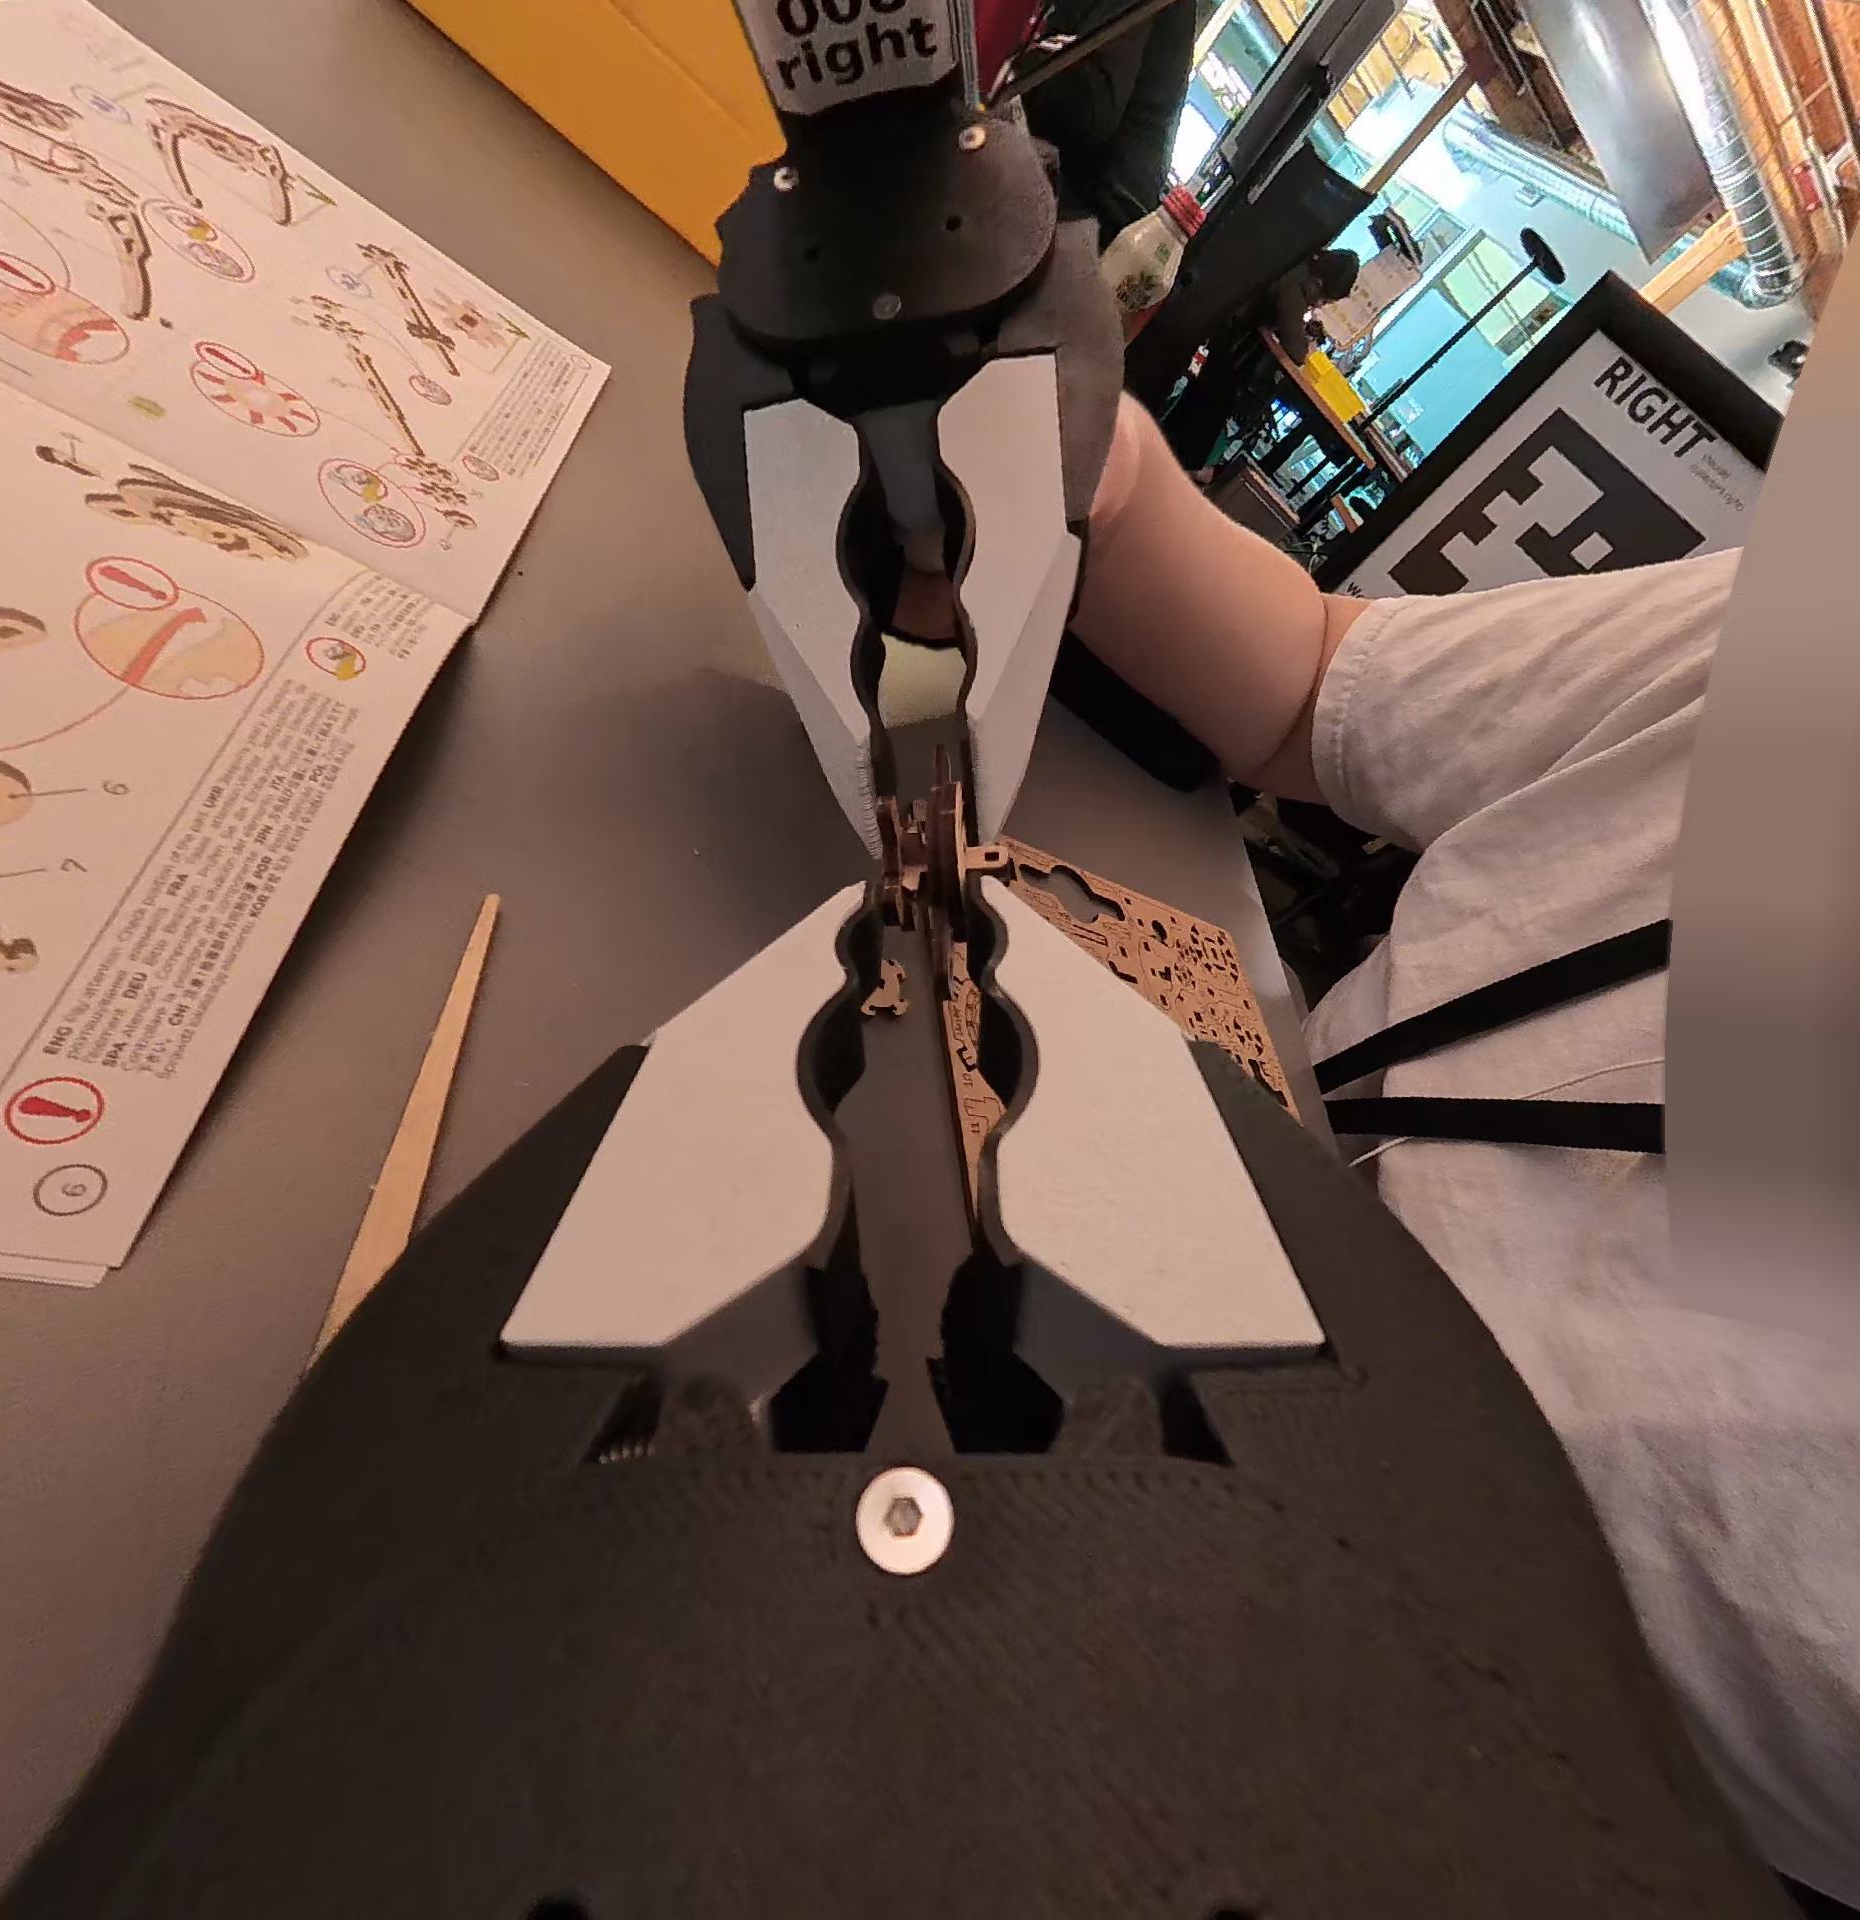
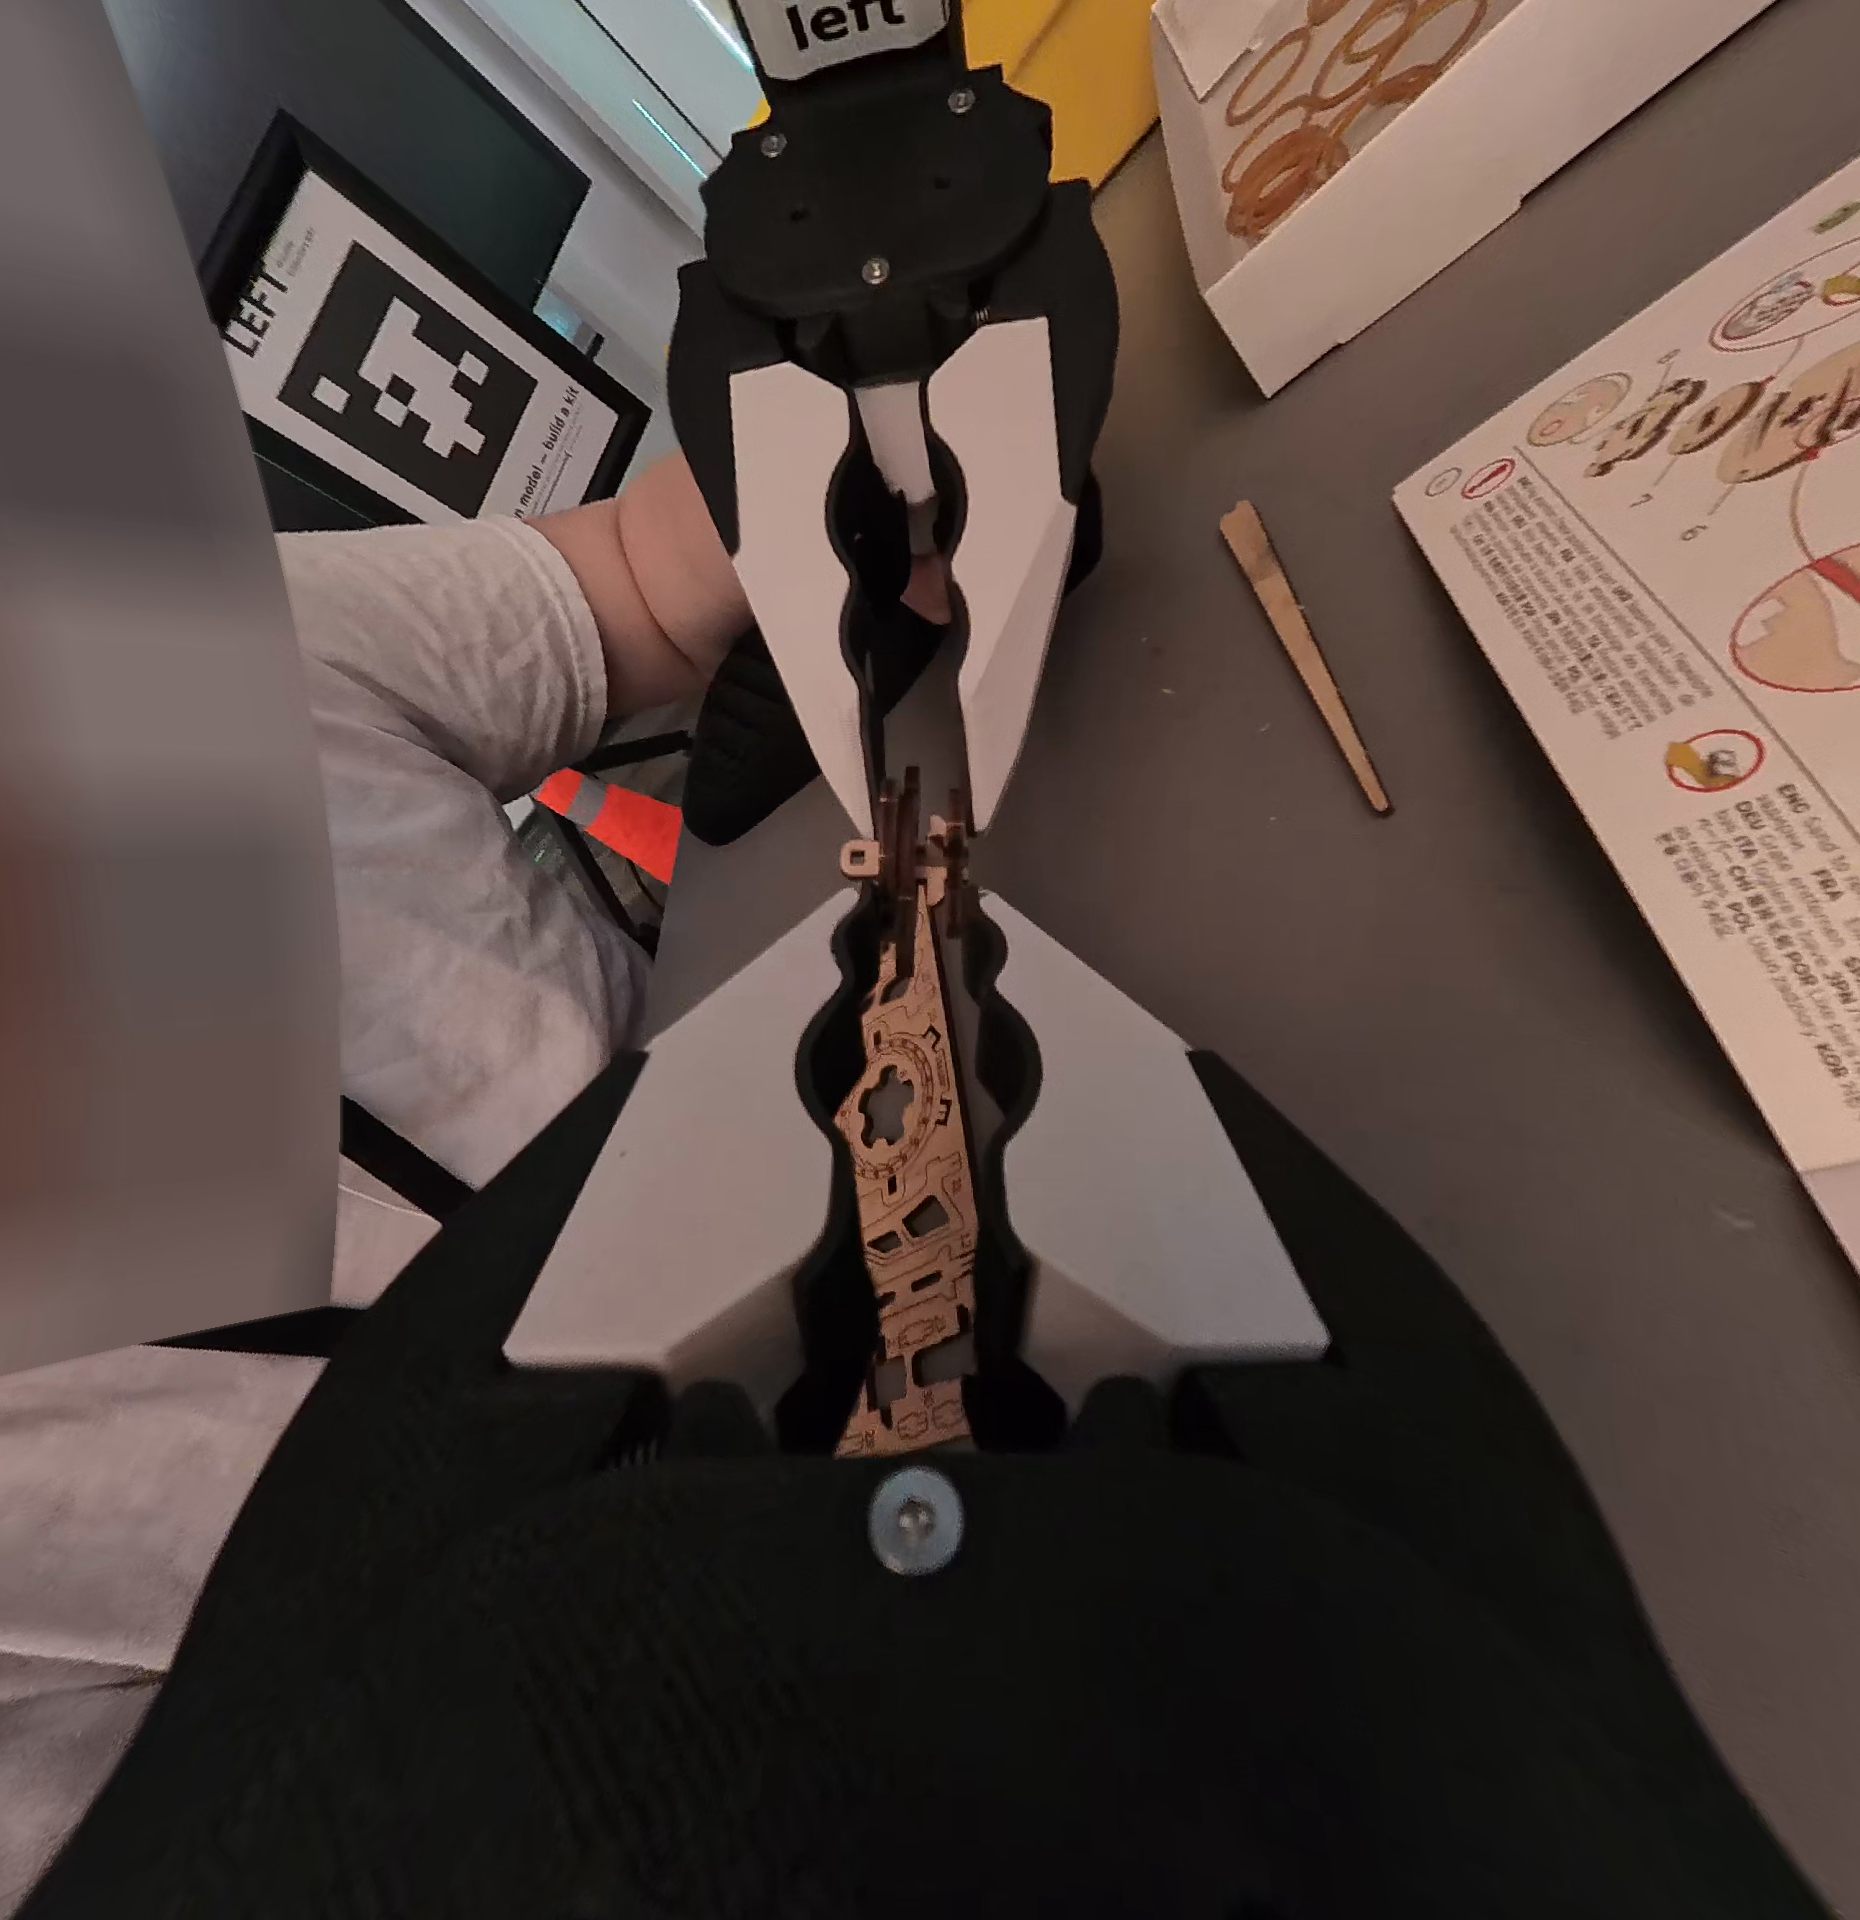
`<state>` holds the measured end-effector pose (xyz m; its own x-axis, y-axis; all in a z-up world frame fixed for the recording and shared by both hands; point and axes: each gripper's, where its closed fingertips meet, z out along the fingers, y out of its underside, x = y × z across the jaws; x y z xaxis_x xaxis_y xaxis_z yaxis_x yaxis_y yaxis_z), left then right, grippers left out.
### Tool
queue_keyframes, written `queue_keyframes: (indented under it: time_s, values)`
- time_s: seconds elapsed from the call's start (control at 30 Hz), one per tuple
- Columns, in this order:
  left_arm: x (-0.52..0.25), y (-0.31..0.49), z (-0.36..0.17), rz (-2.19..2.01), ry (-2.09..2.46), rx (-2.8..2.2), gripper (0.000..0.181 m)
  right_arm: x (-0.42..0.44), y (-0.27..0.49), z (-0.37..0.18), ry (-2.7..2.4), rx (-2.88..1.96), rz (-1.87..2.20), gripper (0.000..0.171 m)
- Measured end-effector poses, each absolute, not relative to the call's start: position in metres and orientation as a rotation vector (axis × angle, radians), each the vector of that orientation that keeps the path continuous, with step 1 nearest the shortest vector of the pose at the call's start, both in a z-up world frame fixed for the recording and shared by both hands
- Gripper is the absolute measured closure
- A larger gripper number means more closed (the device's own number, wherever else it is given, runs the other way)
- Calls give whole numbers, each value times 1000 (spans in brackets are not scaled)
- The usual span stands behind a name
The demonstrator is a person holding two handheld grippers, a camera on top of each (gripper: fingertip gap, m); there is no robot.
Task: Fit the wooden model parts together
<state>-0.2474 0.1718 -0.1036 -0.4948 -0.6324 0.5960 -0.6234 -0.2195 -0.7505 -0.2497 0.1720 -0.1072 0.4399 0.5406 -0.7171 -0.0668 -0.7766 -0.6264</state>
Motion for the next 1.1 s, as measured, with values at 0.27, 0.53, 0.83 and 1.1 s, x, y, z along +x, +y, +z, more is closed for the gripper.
queue_keyframes:
  time_s: [0.27,0.53,0.83,1.1]
  values:
    - [-245,178,-106,-1880,1921,-1626,168,-246,177,-110,-385,-2078,1333,155]
    - [-241,191,-106,-1932,1822,-1724,168,-225,191,-103,-362,-2005,1177,149]
    - [-241,192,-109,-1921,1819,-1742,168,-218,192,-88,-490,-1899,1010,148]
    - [-240,194,-113,-1875,1833,-1744,168,-205,190,-73,-556,-1798,899,146]
